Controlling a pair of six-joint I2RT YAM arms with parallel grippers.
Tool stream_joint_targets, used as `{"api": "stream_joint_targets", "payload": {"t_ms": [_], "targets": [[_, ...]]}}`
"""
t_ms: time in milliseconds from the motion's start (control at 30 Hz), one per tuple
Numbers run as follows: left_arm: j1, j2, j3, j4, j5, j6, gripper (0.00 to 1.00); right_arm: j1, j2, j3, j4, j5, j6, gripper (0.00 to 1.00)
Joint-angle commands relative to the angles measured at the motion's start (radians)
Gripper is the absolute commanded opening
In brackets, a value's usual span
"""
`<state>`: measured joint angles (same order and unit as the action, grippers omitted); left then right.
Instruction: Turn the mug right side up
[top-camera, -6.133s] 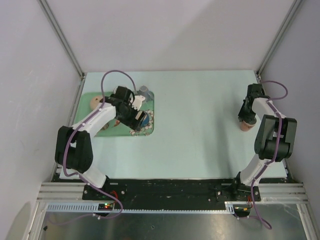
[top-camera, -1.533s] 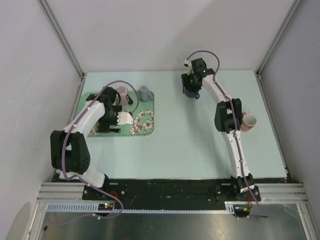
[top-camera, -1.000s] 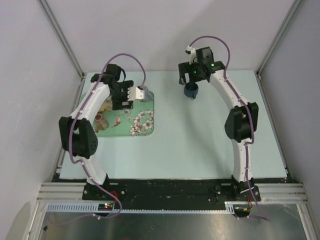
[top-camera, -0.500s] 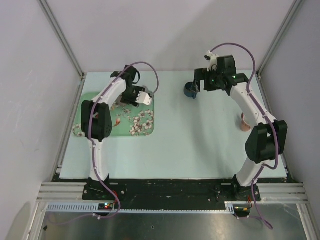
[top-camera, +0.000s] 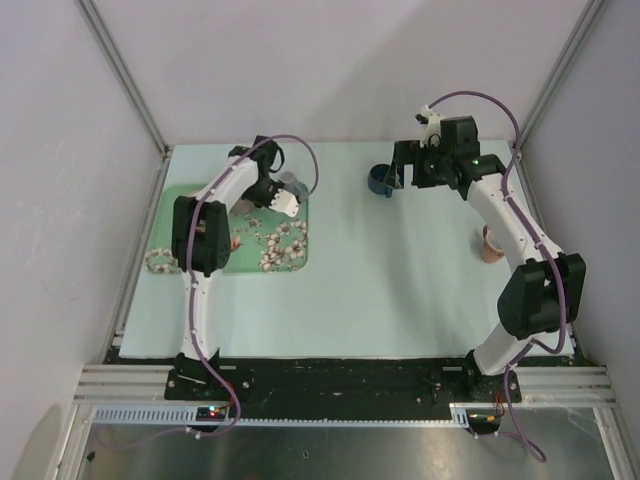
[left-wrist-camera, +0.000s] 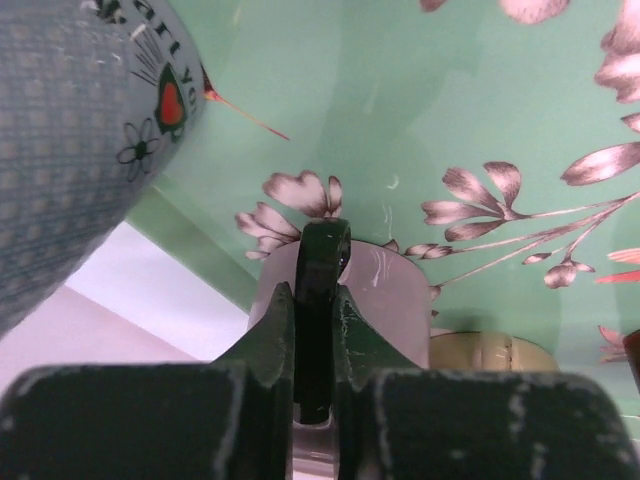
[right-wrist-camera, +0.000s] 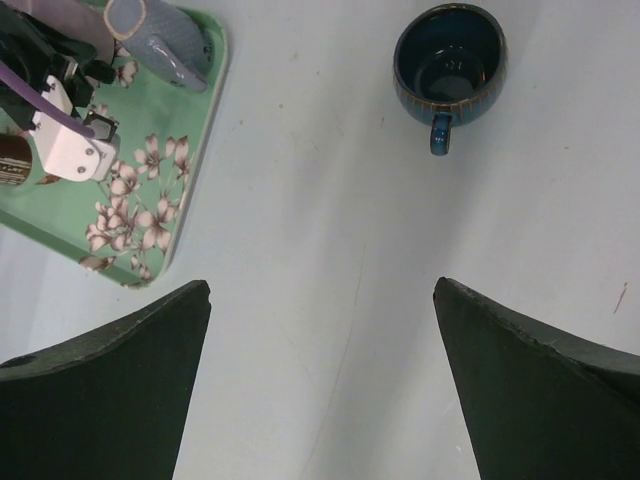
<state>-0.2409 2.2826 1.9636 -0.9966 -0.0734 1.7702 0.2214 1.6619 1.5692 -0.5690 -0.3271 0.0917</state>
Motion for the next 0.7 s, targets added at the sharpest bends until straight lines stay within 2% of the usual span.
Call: {"api": "stream_joint_targets", "payload": {"t_ms": [0,167,300,467,667], "targets": [[0.008,-0.066,0.006,-0.016,-0.011,0.021,0.02,-0.002,-0.075,-0.007,0.032,-0.028,0.024,0.99],[0.008,-0.204,-0.007,-0.017,0.115,-0.060,0.00,-0.001,-0.132,-0.014,0.036,-0.057,0.044,0.99],[0.012,-0.313,0.066,-0.016,0.295,-0.266,0.00,0.001,-0.198,-0.063,0.106,-0.127,0.087,0.99],[0.063,-0.338,0.301,-0.014,0.599,-0.834,0.00,0.069,-0.281,-0.162,0.298,-0.188,0.155,0.99],[0.071,-0.394,0.434,0.011,0.788,-1.381,0.00,0.203,-0.250,-0.191,0.620,-0.283,0.304,0.99]]}}
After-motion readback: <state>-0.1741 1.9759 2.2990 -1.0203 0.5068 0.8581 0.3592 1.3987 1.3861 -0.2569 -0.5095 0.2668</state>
